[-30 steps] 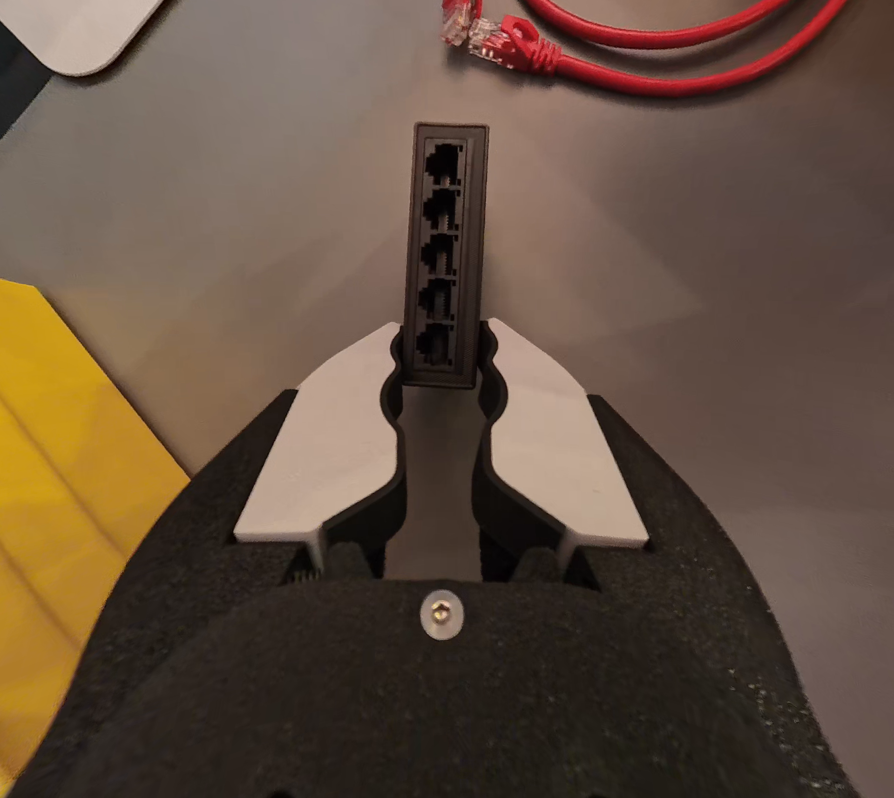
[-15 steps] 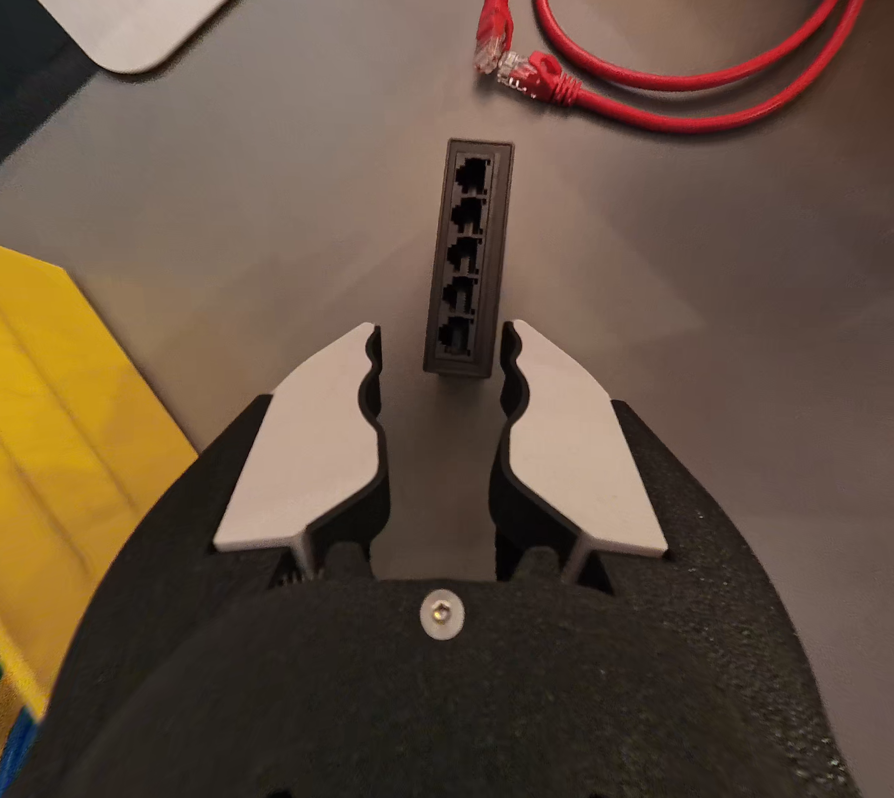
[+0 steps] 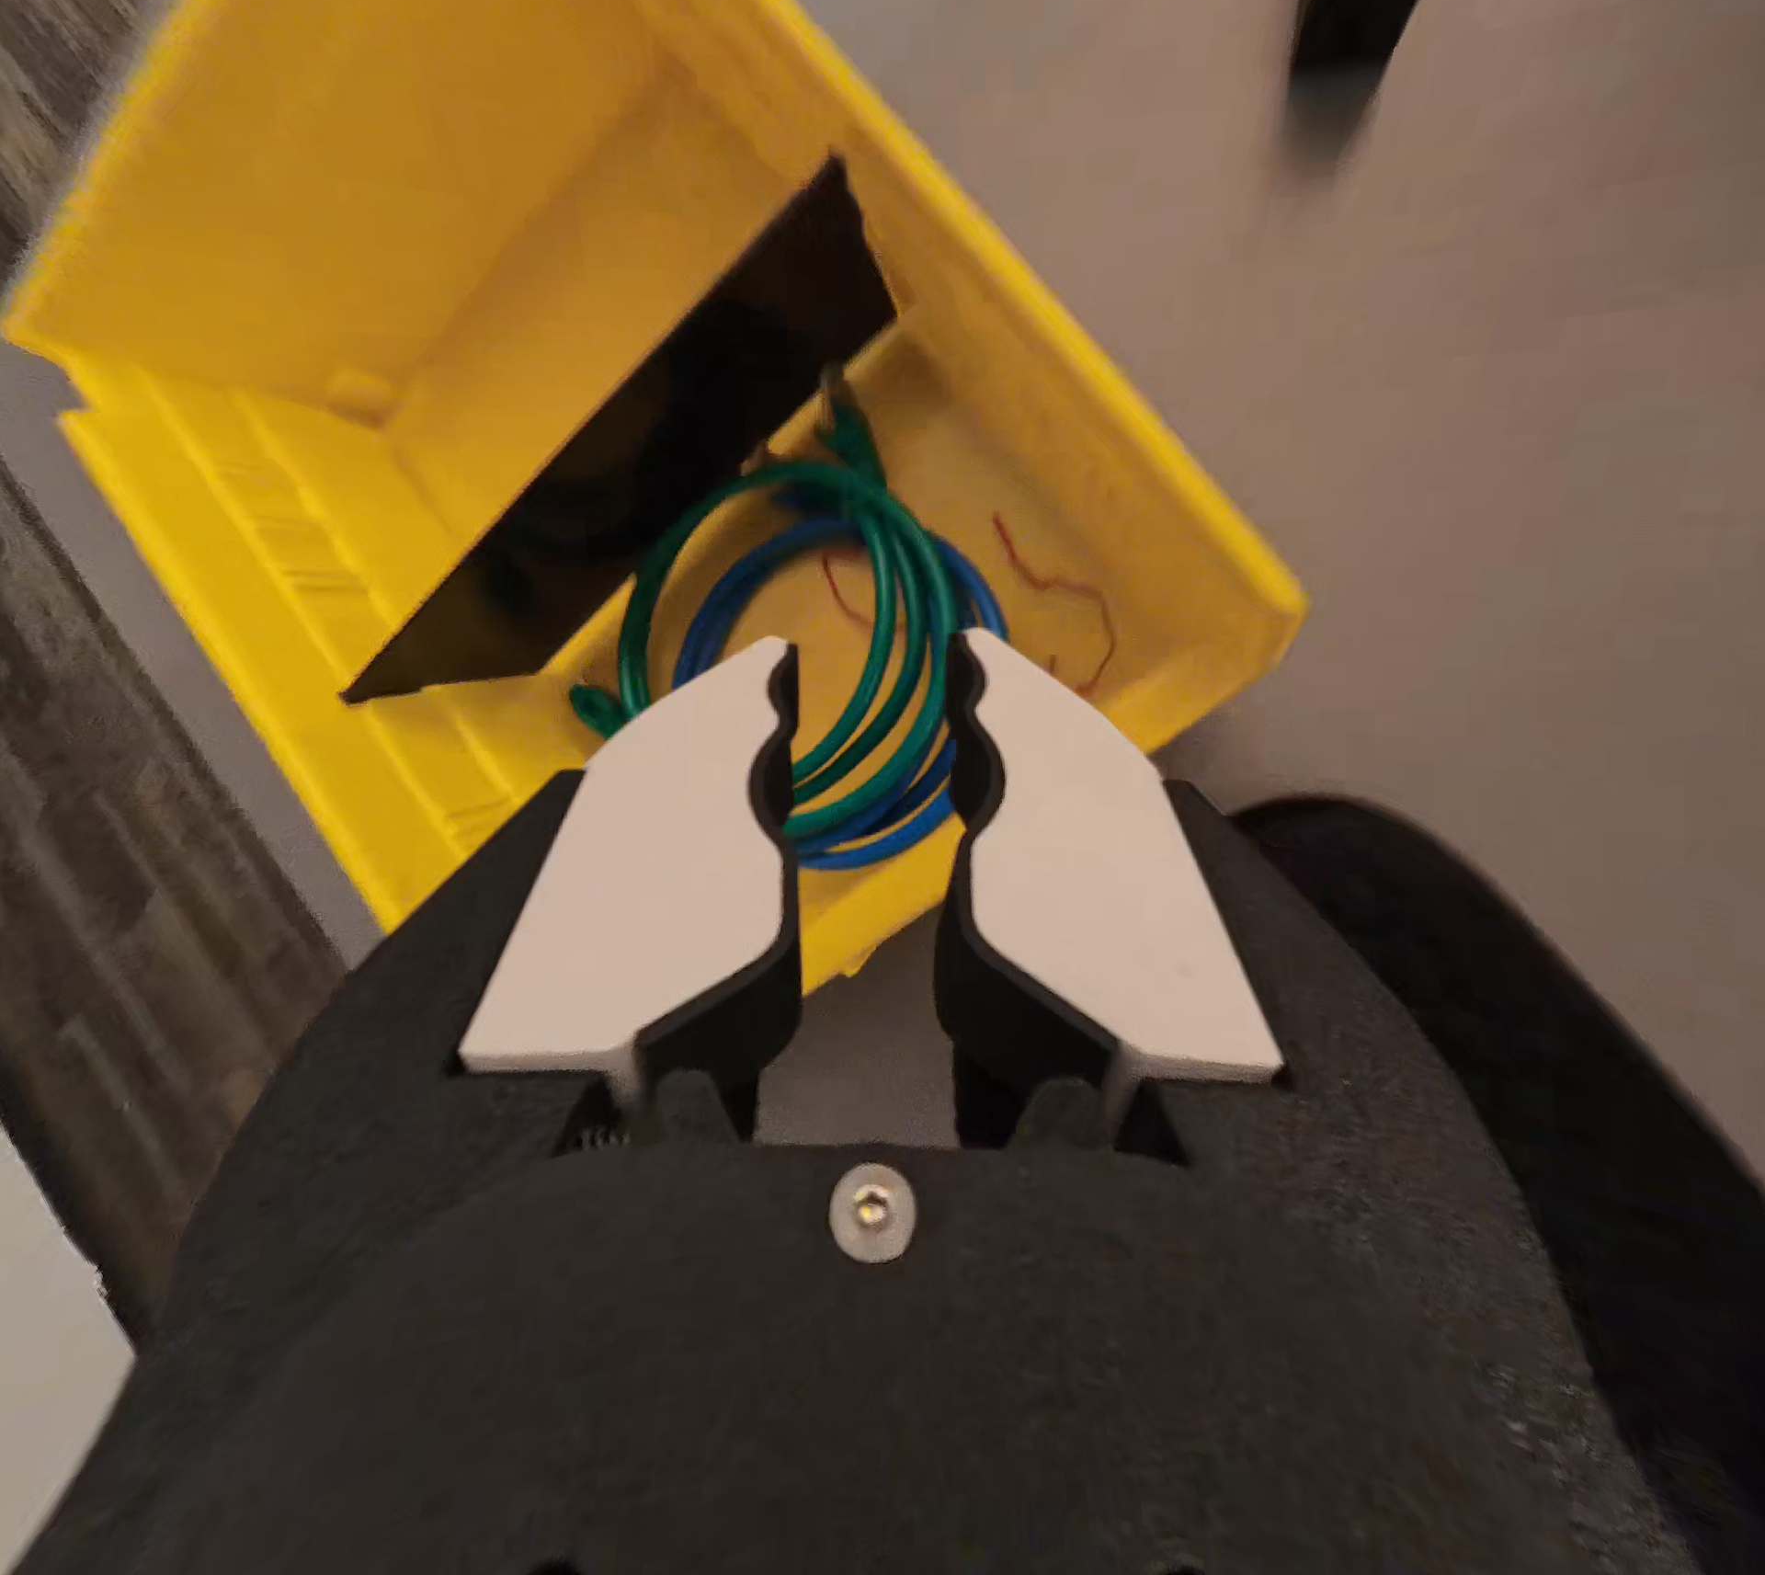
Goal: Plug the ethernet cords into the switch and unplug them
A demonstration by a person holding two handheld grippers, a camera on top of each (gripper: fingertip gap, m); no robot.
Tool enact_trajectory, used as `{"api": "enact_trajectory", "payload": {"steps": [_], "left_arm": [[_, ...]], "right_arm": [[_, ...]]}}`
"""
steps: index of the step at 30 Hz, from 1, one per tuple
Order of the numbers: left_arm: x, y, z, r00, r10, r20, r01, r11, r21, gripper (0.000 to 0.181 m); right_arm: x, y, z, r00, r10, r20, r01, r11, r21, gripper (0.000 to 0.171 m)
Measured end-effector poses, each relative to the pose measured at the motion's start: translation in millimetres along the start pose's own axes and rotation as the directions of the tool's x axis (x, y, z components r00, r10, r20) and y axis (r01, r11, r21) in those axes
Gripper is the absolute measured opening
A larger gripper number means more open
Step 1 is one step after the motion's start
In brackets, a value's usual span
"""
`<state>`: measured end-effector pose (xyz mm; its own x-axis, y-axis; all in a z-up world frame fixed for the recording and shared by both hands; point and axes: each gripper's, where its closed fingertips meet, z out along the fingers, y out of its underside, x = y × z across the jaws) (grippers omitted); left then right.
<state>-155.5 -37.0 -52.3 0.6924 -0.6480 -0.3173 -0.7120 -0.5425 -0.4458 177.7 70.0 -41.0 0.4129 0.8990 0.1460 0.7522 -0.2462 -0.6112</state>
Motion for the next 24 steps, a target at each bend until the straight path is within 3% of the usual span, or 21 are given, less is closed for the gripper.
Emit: {"api": "enact_trajectory", "payload": {"steps": [1,2,7,10,18,24], "left_arm": [[-2.4,9.0,7.1,0.999,0.004,-0.041,-0.005,0.999,-0.035,0.019],[-4.8,15.1,14.0,0.997,-0.006,-0.074,0.002,0.998,-0.060,0.020],[2.3,41.6,34.7,0.958,-0.035,-0.285,-0.029,0.976,-0.217,0.033],[-3.5,53.7,44.1,0.954,-0.016,-0.300,-0.080,0.950,-0.303,0.049],[13.2,55.8,50.3,0.861,-0.140,-0.489,-0.055,0.930,-0.363,0.031],[11.1,46.9,38.3,0.872,-0.048,-0.488,-0.120,0.944,-0.308,0.017]], "right_arm": [[0.1,1.2,0.8,1.000,-0.001,-0.001,0.001,1.000,-0.006,0.056],[0.3,2.6,1.3,1.000,-0.001,-0.002,0.001,1.000,-0.012,0.056],[3.6,6.5,2.5,1.000,0.009,-0.004,-0.009,1.000,-0.021,0.056],[5.7,9.9,5.2,1.000,0.015,-0.002,-0.015,0.999,-0.034,0.056],[7.5,17.8,11.2,1.000,0.013,0.000,-0.013,0.997,-0.072,0.056],[8.9,19.5,12.1,1.000,0.013,0.000,-0.013,0.997,-0.077,0.056]]}}
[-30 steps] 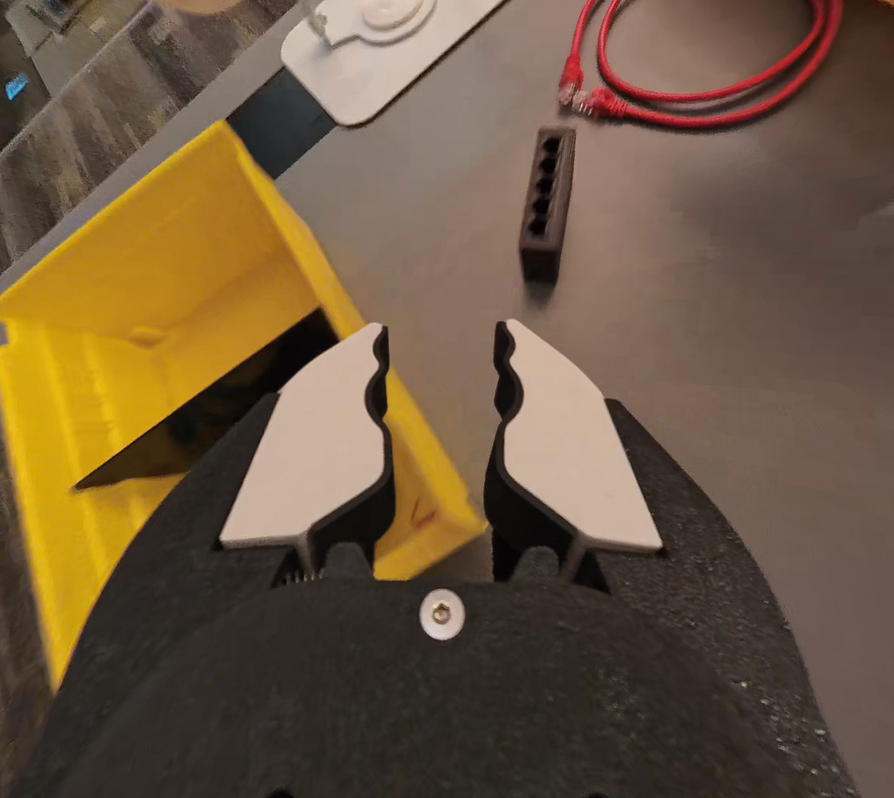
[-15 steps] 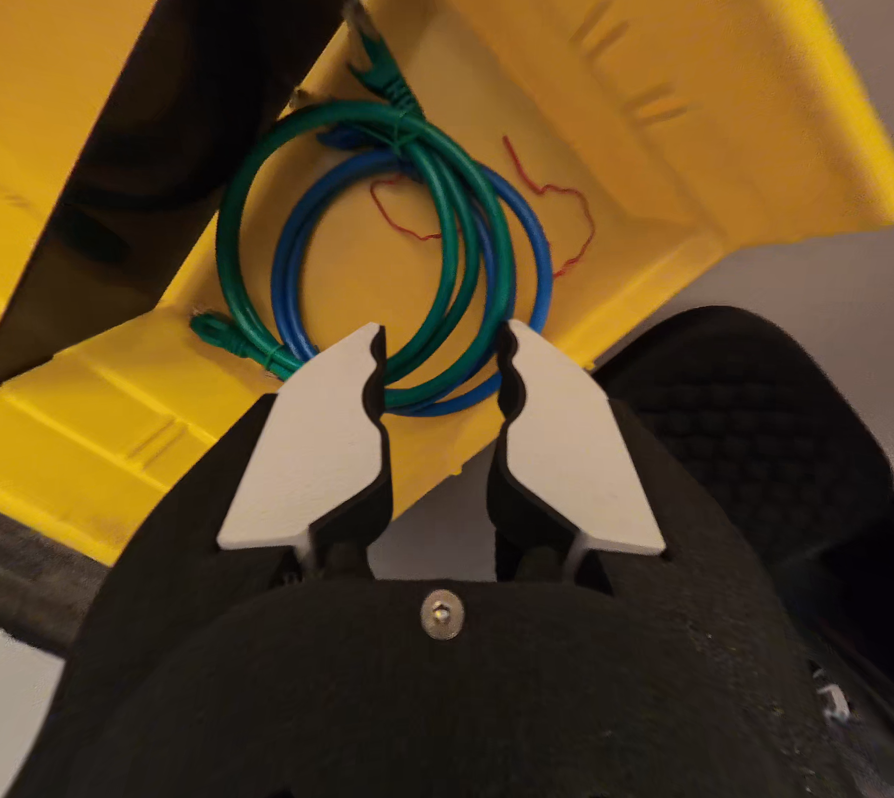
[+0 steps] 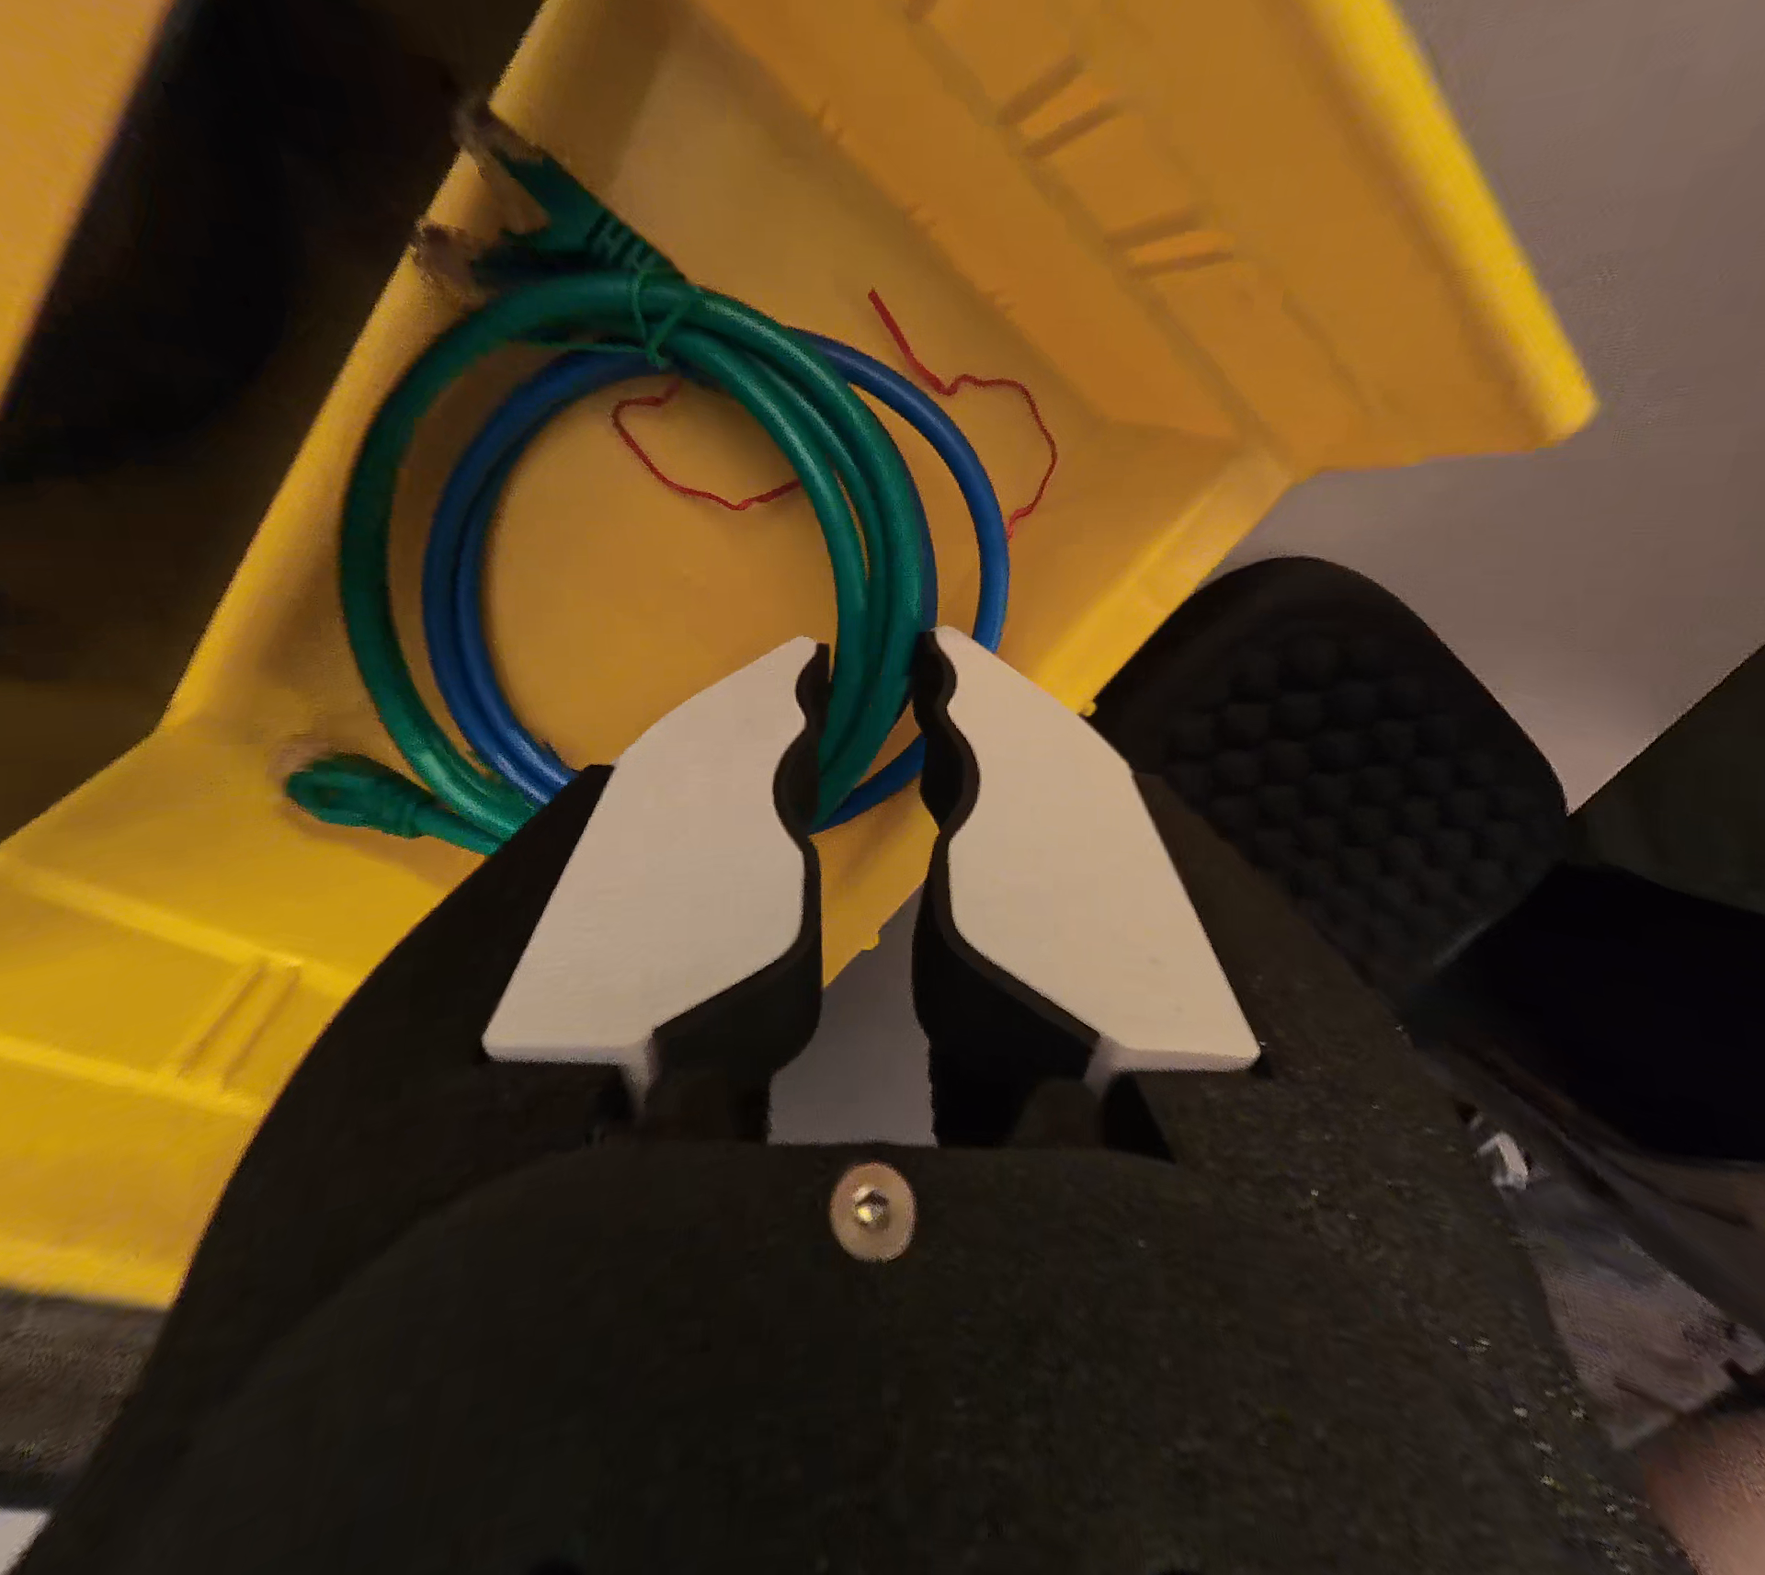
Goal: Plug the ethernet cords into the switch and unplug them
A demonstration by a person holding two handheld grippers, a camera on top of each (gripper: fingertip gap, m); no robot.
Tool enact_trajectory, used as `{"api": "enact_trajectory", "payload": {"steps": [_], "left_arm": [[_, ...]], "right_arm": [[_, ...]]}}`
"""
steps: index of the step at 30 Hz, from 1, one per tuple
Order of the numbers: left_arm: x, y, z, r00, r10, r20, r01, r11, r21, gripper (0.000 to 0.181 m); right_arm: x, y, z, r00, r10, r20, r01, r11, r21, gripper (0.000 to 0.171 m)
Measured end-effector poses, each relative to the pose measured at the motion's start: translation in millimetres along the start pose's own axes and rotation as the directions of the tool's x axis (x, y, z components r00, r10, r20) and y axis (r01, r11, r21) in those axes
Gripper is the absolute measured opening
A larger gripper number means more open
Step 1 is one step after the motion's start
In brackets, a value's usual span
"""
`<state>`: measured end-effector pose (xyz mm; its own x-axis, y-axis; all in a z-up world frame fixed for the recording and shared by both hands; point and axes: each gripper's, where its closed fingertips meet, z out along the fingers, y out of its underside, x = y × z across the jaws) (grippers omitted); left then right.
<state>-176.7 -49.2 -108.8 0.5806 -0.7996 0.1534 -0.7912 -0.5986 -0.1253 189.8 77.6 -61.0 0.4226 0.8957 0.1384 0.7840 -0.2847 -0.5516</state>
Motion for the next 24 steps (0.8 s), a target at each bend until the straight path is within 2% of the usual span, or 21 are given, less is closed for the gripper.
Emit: {"api": "enact_trajectory", "payload": {"steps": [6,11,15,17,21,24], "left_arm": [[4.1,-26.5,-50.4,0.999,-0.028,0.047,0.019,0.983,0.181,0.014],[12.2,-40.0,-97.7,0.977,-0.003,0.212,-0.056,0.961,0.270,0.013],[28.4,-55.8,-134.0,0.919,0.029,0.394,-0.161,0.938,0.306,0.013],[41.7,-69.8,-148.2,0.898,0.022,0.440,-0.193,0.917,0.348,0.013],[91.2,-113.8,-146.6,0.926,0.025,0.376,-0.226,0.836,0.500,0.012],[140.1,-147.4,-110.7,0.943,0.118,0.311,-0.280,0.786,0.551,0.012]], "right_arm": [[1.5,1.1,-1.2,1.000,-0.001,-0.005,0.001,1.000,-0.001,0.056],[3.3,0.4,-5.4,1.000,0.004,-0.012,-0.003,1.000,0.009,0.056],[2.5,-3.1,-9.6,1.000,0.002,-0.019,-0.001,1.000,0.023,0.054],[-0.8,-8.6,-12.0,1.000,0.018,-0.008,-0.018,0.999,0.044,0.053],[-19.3,-31.3,-22.6,0.993,0.079,0.091,-0.091,0.986,0.142,0.052],[-21.5,-35.1,-33.5,0.994,0.080,0.071,-0.091,0.984,0.155,0.052]]}}
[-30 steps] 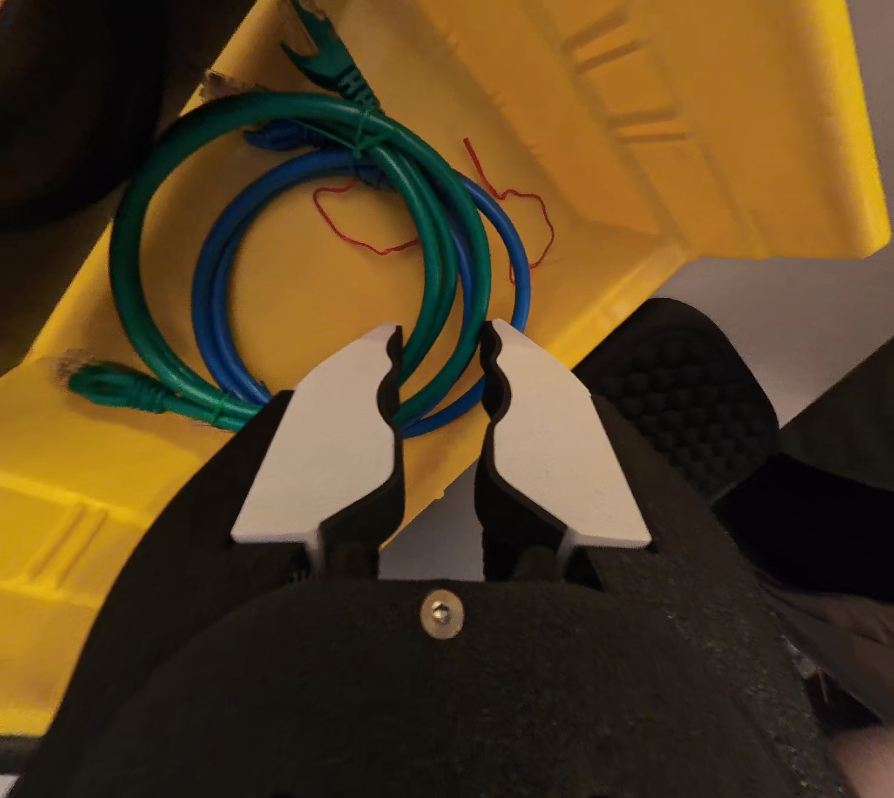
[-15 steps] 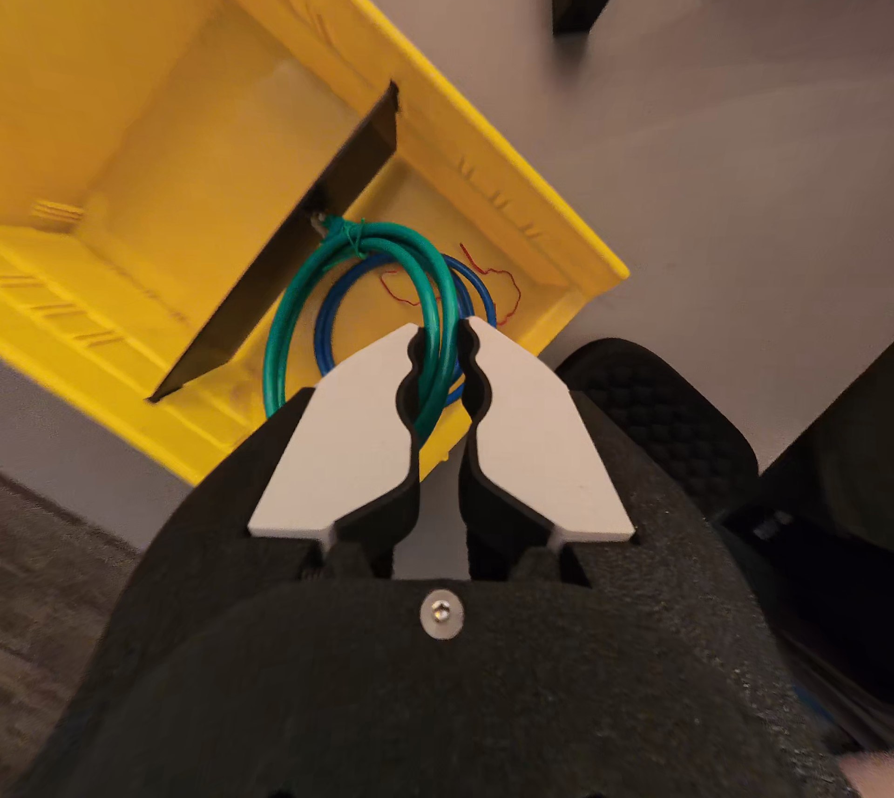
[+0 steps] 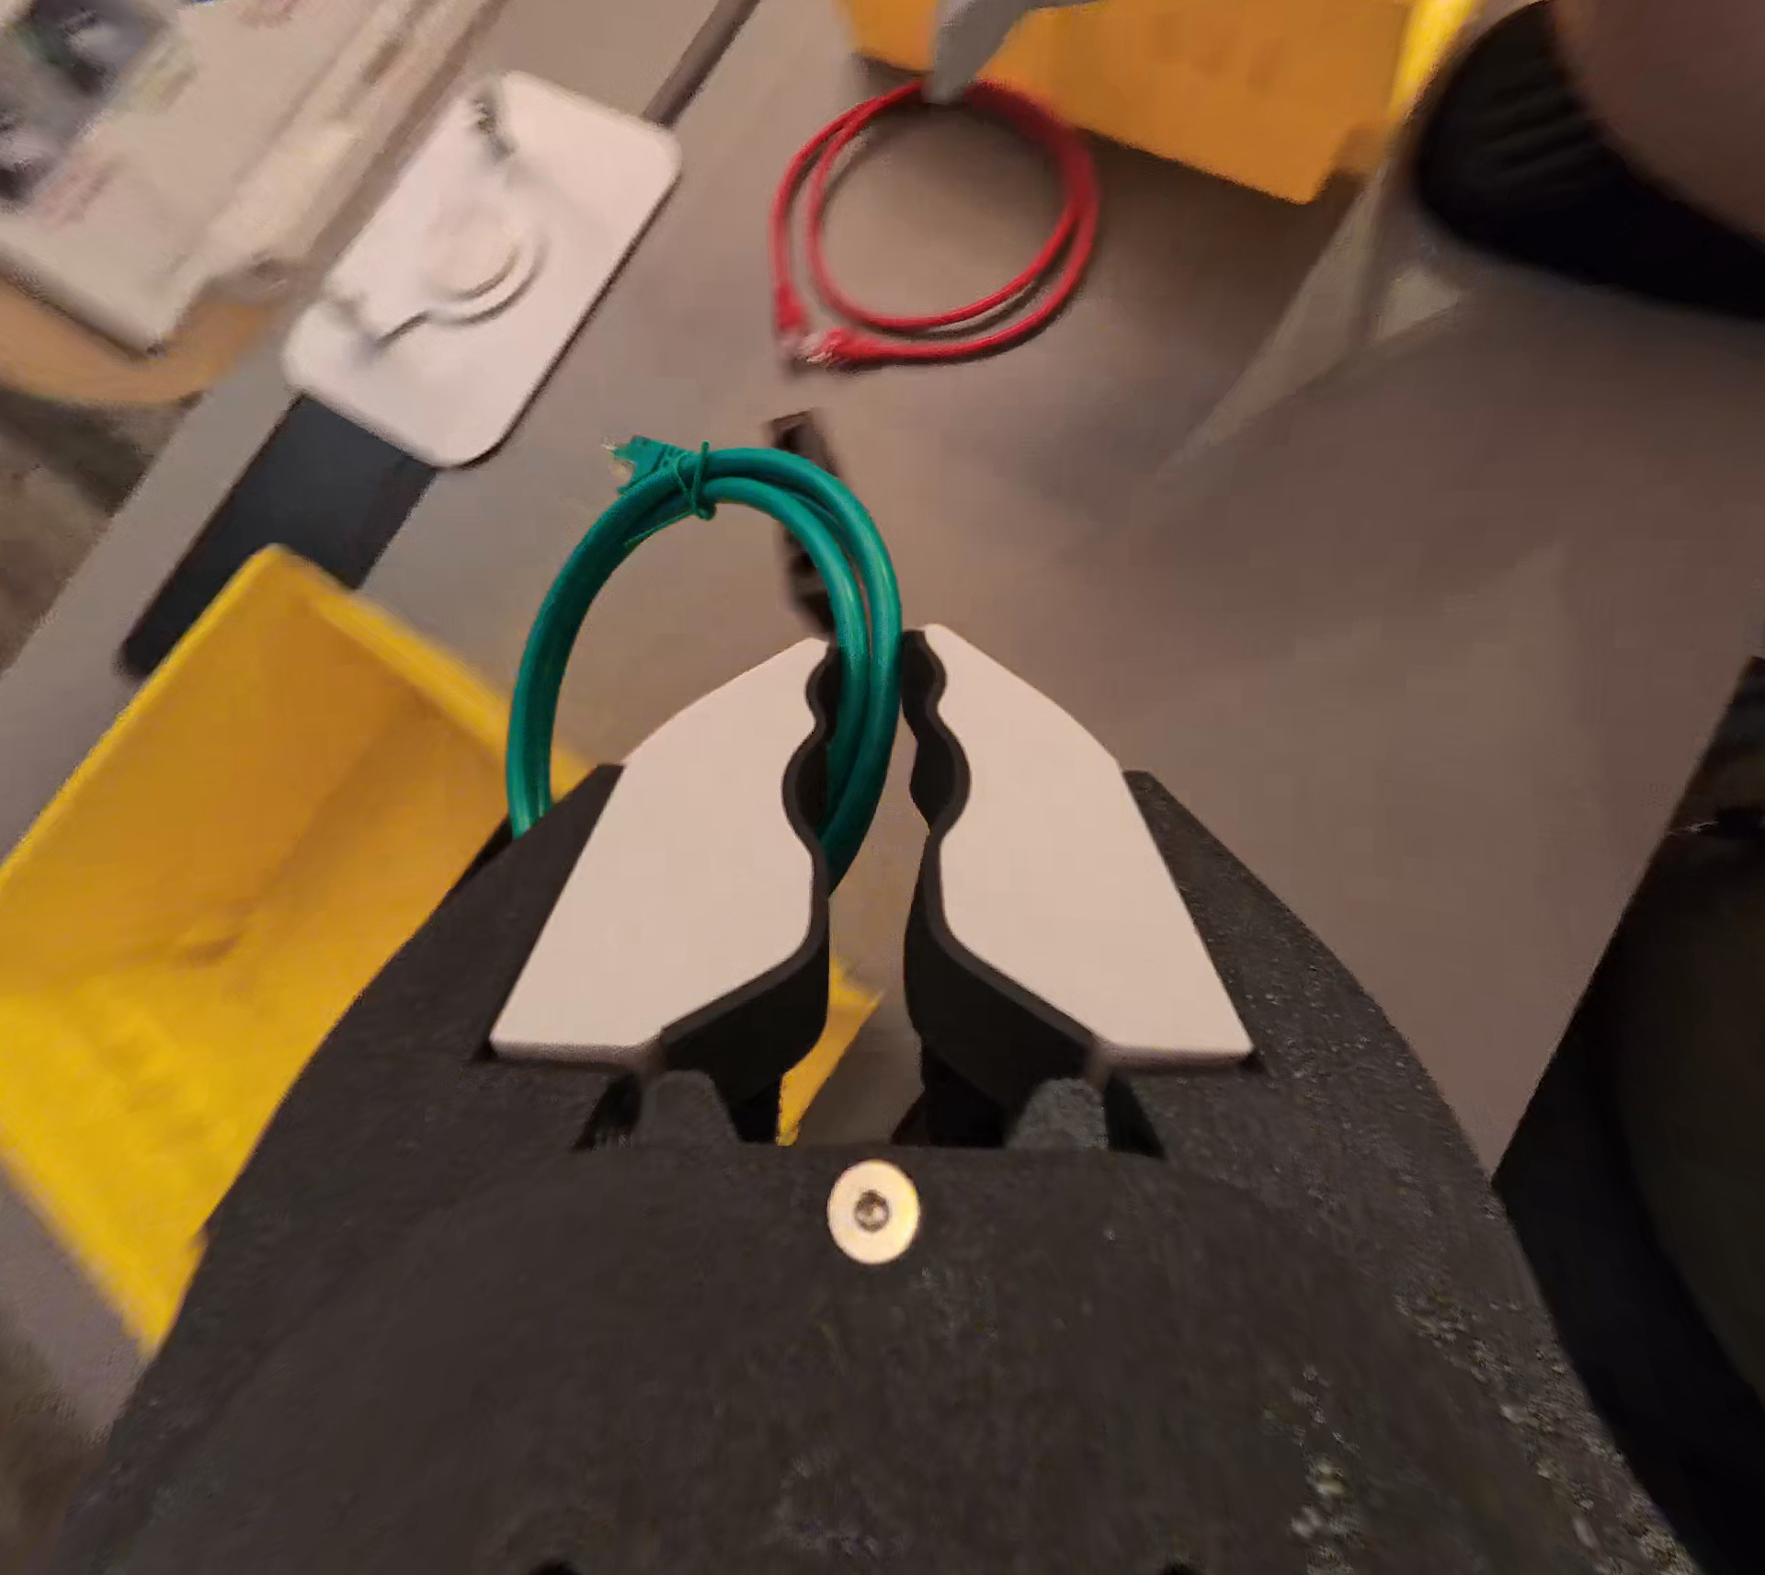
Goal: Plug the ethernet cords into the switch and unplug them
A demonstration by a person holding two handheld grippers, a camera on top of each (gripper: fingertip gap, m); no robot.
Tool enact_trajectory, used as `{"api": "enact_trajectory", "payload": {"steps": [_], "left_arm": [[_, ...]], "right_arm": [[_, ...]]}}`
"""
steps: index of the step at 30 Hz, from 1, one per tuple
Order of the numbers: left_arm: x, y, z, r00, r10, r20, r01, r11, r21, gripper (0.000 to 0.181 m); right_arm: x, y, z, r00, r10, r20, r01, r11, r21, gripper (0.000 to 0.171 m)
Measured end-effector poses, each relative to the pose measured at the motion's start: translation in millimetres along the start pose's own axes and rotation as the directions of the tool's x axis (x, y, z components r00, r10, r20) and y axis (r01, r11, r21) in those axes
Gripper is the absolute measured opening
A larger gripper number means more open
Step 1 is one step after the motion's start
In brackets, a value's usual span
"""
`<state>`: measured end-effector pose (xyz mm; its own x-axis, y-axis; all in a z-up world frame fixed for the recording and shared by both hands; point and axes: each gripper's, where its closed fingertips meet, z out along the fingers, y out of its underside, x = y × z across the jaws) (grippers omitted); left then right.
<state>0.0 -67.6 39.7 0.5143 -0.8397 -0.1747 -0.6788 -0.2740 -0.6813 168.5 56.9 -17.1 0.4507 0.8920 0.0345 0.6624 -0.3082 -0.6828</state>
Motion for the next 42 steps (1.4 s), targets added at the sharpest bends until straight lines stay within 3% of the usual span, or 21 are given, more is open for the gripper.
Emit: {"api": "enact_trajectory", "payload": {"steps": [5,12,25,27,30,33,36,39,42], "left_arm": [[68.6,-6.0,81.9,0.991,0.121,-0.054,-0.119,0.992,0.039,0.012],[114.7,13.6,167.4,0.977,0.126,-0.174,-0.127,0.992,0.002,0.012],[146.4,23.7,200.6,0.956,0.160,-0.245,-0.173,0.984,-0.032,0.013],[148.5,22.6,198.6,0.954,0.138,-0.266,-0.149,0.989,-0.023,0.029],[147.5,17.2,186.1,0.954,0.129,-0.270,-0.129,0.992,0.016,0.033],[125.8,4.3,151.2,0.979,0.123,-0.164,-0.108,0.989,0.096,0.032],[66.9,5.7,87.4,0.993,0.111,0.051,-0.116,0.986,0.119,0.034],[-10.2,46.0,15.2,0.969,0.051,0.244,-0.054,0.998,0.008,0.035],[-55.5,107.7,-23.4,0.972,-0.040,0.232,0.076,0.986,-0.149,0.036]], "right_arm": [[4.0,-2.5,-18.1,0.999,0.002,-0.039,-0.001,1.000,0.026,0.052],[13.5,2.2,-27.6,0.997,0.024,-0.067,-0.022,0.999,0.025,0.052],[19.8,8.2,-29.7,0.997,0.045,-0.067,-0.044,0.999,0.015,0.052],[19.5,8.4,-28.9,0.997,0.045,-0.064,-0.044,0.999,0.014,0.052],[19.7,9.9,-28.0,0.997,0.043,-0.064,-0.043,0.999,0.005,0.052],[20.9,10.5,-30.6,0.997,0.043,-0.069,-0.042,0.999,0.009,0.052],[22.6,9.1,-35.7,0.996,0.049,-0.074,-0.047,0.999,0.026,0.052],[23.7,8.9,-39.0,0.996,0.053,-0.077,-0.051,0.998,0.034,0.052],[25.2,10.6,-39.2,0.995,0.058,-0.078,-0.056,0.998,0.027,0.052]]}}
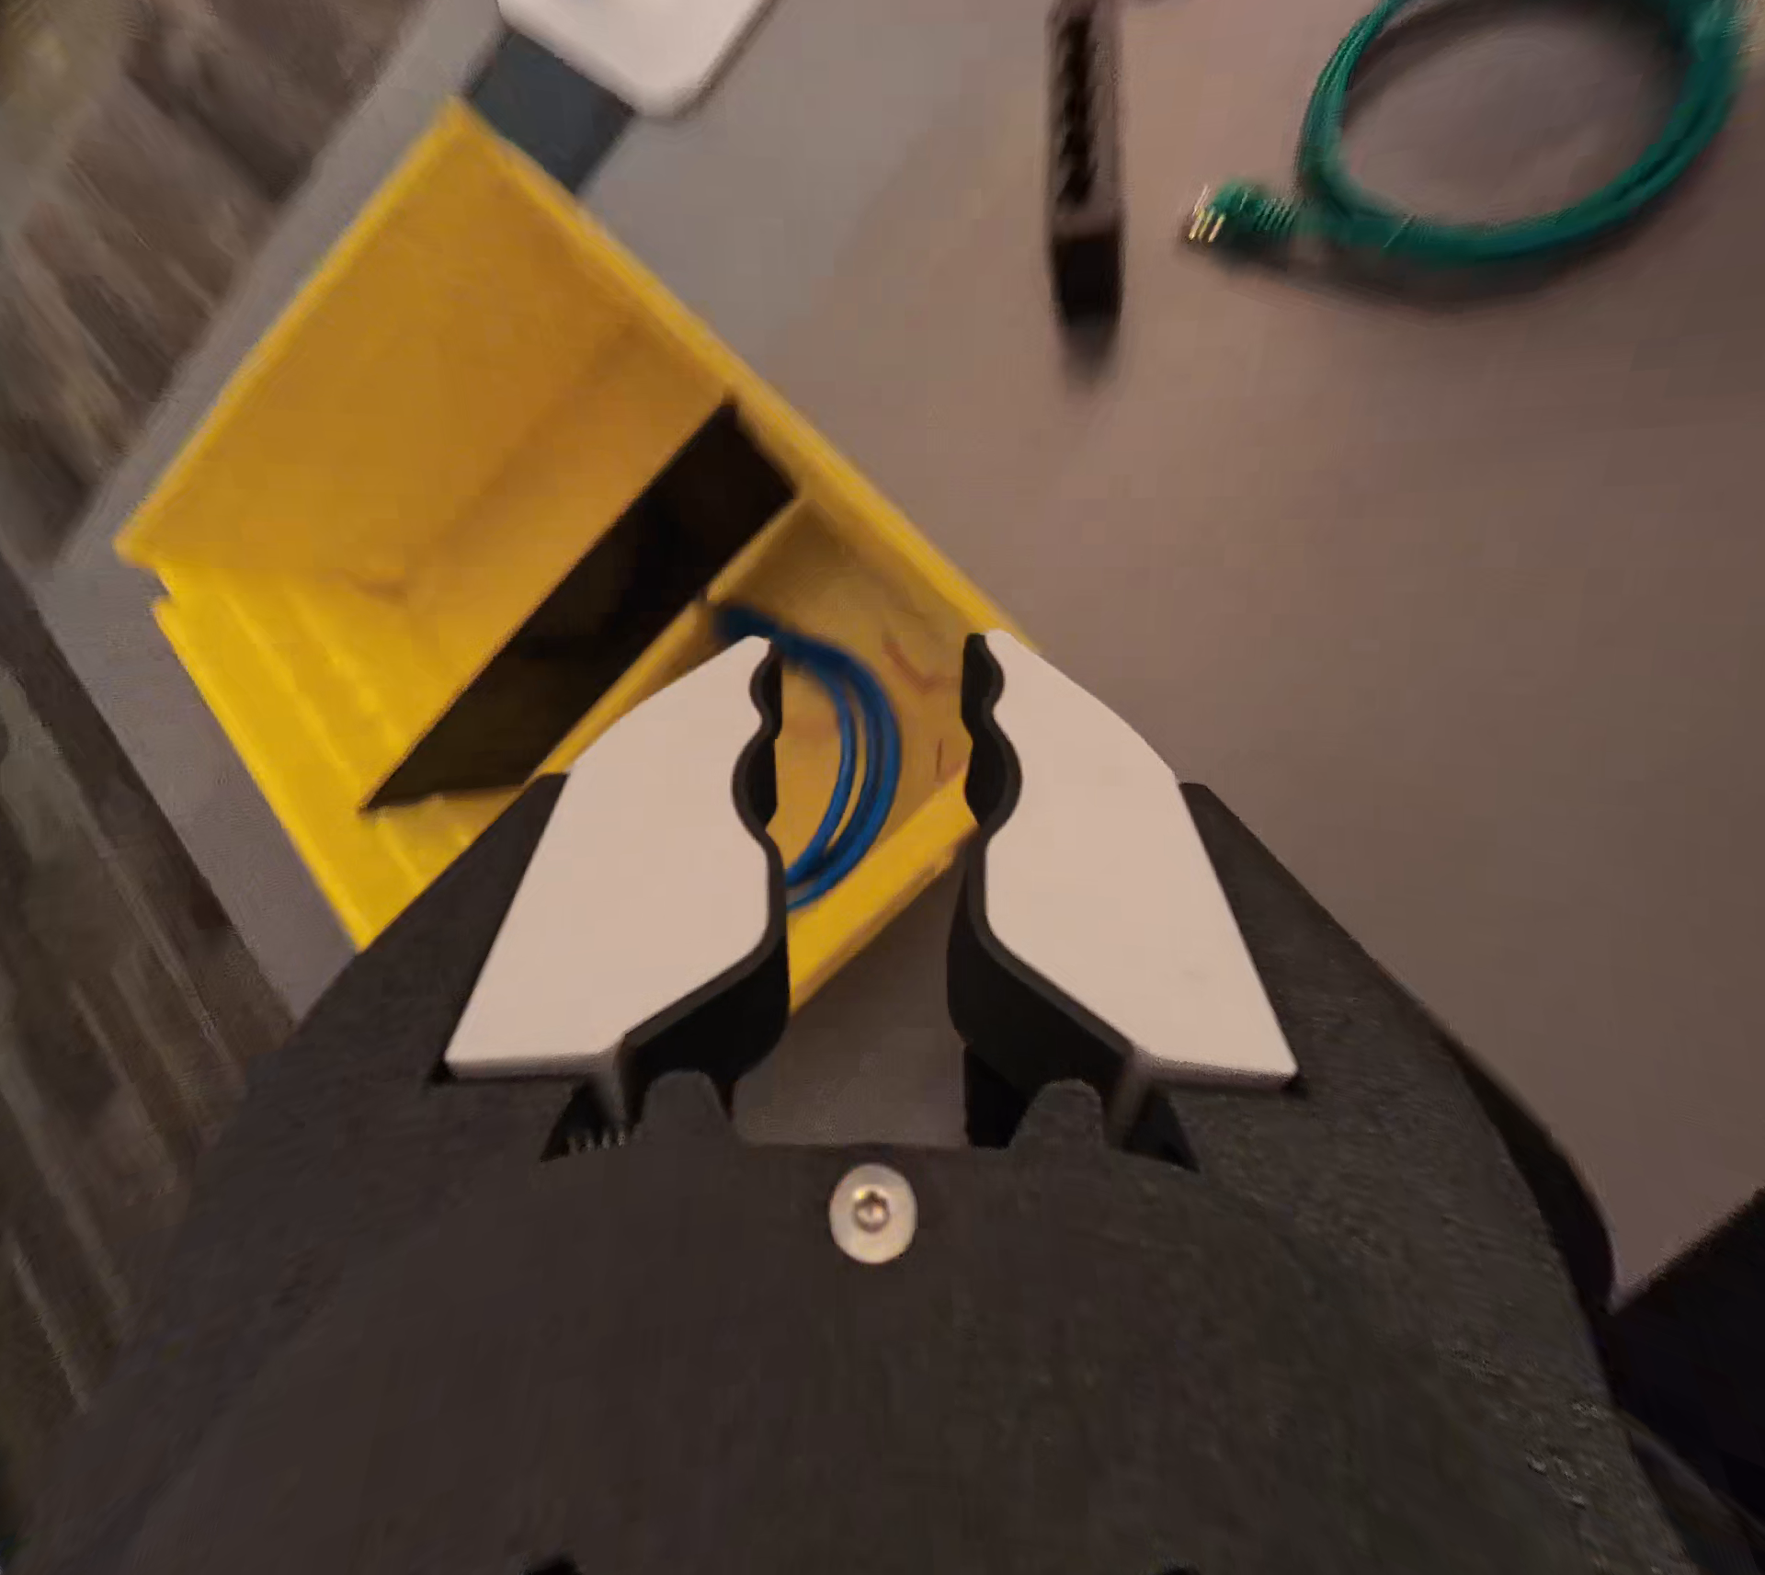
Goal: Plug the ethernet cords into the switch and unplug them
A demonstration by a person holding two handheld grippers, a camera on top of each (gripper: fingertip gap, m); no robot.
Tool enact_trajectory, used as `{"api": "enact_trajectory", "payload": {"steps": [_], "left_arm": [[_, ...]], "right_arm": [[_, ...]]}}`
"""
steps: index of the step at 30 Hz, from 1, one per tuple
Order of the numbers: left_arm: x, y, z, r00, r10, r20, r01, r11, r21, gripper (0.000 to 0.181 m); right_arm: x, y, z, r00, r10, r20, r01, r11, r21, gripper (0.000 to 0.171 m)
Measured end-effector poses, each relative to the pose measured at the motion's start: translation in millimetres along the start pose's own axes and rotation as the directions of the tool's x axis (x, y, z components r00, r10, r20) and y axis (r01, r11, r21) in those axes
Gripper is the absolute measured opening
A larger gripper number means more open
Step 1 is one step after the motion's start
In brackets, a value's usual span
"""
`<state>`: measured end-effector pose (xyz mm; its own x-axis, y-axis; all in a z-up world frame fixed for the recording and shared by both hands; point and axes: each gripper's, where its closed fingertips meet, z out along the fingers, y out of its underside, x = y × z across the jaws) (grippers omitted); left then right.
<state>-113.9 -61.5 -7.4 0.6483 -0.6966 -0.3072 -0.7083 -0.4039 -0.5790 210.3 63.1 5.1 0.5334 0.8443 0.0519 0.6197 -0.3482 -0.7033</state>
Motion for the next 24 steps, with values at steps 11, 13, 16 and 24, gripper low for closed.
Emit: {"api": "enact_trajectory", "payload": {"steps": [11,13,16,24], "left_arm": [[-11.6,84.5,72.5,0.931,-0.230,-0.283,0.106,0.914,-0.392,0.039],[-5.4,92.2,76.8,0.925,-0.222,-0.307,0.057,0.882,-0.467,0.039],[-3.7,100.9,82.9,0.932,-0.198,-0.305,0.001,0.841,-0.542,0.040],[-7.4,97.9,70.3,0.936,-0.168,-0.310,-0.029,0.840,-0.542,0.025]], "right_arm": [[7.1,13.0,8.2,1.000,0.019,-0.004,-0.019,0.998,-0.054,0.052],[9.2,16.0,9.7,1.000,0.025,-0.003,-0.026,0.997,-0.066,0.052],[10.9,19.4,11.3,0.999,0.033,0.002,-0.033,0.996,-0.079,0.052],[15.2,21.8,9.1,0.999,0.035,-0.006,-0.035,0.996,-0.081,0.052]]}}
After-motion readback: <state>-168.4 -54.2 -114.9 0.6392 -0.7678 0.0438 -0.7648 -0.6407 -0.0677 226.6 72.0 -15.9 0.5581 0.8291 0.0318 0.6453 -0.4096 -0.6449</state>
